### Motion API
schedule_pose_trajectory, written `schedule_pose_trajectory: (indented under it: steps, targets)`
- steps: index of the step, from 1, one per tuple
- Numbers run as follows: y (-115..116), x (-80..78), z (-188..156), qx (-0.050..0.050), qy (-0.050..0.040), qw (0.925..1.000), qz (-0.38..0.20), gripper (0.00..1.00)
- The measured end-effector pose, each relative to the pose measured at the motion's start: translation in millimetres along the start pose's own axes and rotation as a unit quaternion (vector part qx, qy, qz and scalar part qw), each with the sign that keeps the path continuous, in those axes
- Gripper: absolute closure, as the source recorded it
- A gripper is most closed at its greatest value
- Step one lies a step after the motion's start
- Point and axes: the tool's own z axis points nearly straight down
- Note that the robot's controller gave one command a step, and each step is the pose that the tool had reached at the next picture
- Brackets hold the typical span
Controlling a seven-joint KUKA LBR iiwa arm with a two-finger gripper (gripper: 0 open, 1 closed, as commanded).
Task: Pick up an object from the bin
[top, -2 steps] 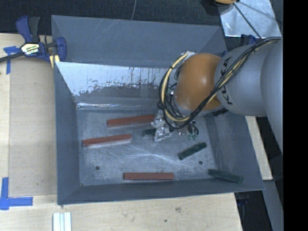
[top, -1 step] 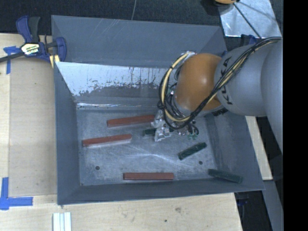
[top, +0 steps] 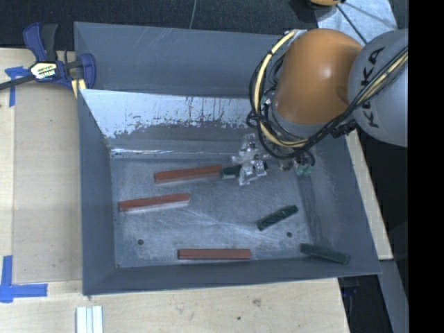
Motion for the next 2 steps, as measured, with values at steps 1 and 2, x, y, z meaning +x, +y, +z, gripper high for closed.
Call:
schedule_pose_trajectory:
  steps: [1, 2]
  targets:
    - [0.0, 0.1, 0.2, 0.0, 0.0002, 1.0, 0.0, 1.0]
    - [-4.3, -0.9, -12.8, -0.001, 0.0032, 0.9995, -0.031, 1.0]
